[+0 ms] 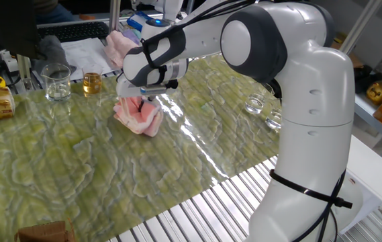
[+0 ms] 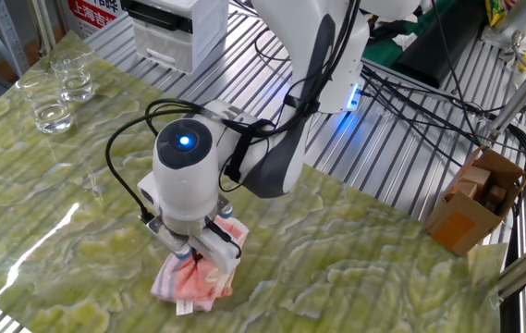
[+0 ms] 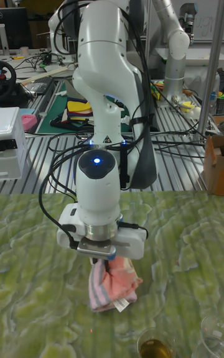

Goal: Clean the table with a cloth

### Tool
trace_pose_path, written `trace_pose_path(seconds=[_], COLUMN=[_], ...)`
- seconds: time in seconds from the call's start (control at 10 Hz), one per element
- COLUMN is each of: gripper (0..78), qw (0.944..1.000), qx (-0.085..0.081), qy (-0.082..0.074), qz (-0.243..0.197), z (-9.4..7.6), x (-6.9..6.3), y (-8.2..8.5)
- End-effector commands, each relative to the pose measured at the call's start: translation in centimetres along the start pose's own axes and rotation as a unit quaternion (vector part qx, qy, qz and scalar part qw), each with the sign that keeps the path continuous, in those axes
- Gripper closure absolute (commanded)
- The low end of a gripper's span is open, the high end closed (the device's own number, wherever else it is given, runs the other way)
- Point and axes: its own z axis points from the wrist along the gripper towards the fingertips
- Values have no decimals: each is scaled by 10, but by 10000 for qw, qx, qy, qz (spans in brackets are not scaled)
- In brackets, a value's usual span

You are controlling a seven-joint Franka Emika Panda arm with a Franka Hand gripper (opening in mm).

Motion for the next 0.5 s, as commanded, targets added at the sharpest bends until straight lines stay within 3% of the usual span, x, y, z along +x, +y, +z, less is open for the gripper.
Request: trace_pose_path(seconds=[0.1, 0.5], gripper=[763, 763], qw=[9965, 9963], qx=[-129, -220], qy=[34, -101], qz=[825, 821], z=[-1, -1], x=[-1, -1], y=[0, 0])
